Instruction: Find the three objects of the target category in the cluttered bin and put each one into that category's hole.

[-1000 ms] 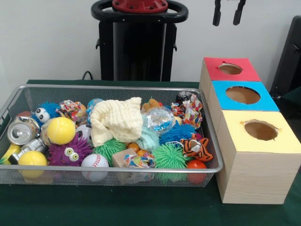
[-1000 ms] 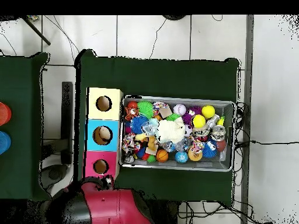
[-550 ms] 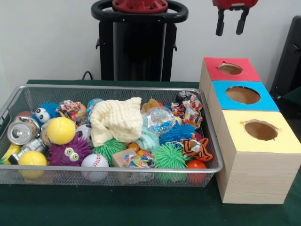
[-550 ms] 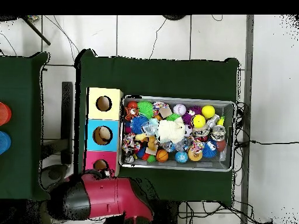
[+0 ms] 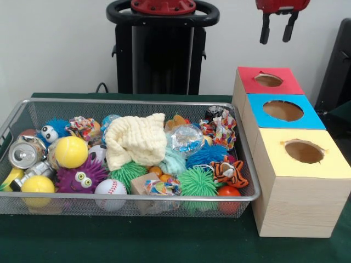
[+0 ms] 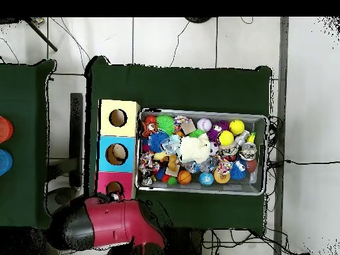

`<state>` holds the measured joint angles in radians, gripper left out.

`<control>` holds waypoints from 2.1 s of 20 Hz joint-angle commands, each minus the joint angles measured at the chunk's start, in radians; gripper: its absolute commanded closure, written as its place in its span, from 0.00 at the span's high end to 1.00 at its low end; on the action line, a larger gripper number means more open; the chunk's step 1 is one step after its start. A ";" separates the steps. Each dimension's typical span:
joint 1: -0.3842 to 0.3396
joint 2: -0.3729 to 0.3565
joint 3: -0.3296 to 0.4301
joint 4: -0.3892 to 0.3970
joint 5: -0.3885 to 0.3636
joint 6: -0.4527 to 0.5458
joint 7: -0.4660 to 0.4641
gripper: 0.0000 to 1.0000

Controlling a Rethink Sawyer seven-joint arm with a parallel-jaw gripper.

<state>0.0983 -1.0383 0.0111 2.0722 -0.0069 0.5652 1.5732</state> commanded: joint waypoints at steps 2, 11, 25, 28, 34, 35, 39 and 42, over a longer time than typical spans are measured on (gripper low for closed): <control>-0.133 0.062 0.097 -0.004 -0.021 -0.044 -0.008 1.00; -0.290 0.052 0.134 0.063 -0.067 -0.122 -0.021 1.00; -0.305 0.104 0.047 0.023 -0.211 -0.142 0.043 1.00; -0.317 0.115 0.046 0.012 -0.236 -0.138 0.049 1.00; -0.339 0.156 0.067 0.018 -0.248 -0.193 0.079 1.00; -0.343 0.163 0.070 0.018 -0.250 -0.201 0.079 1.00; -0.316 0.205 0.045 -0.001 -0.274 -0.233 0.104 1.00; -0.317 0.210 0.055 -0.009 -0.295 -0.234 0.076 1.00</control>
<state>-0.2047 -0.8945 0.0522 2.0932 -0.2285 0.3981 1.5732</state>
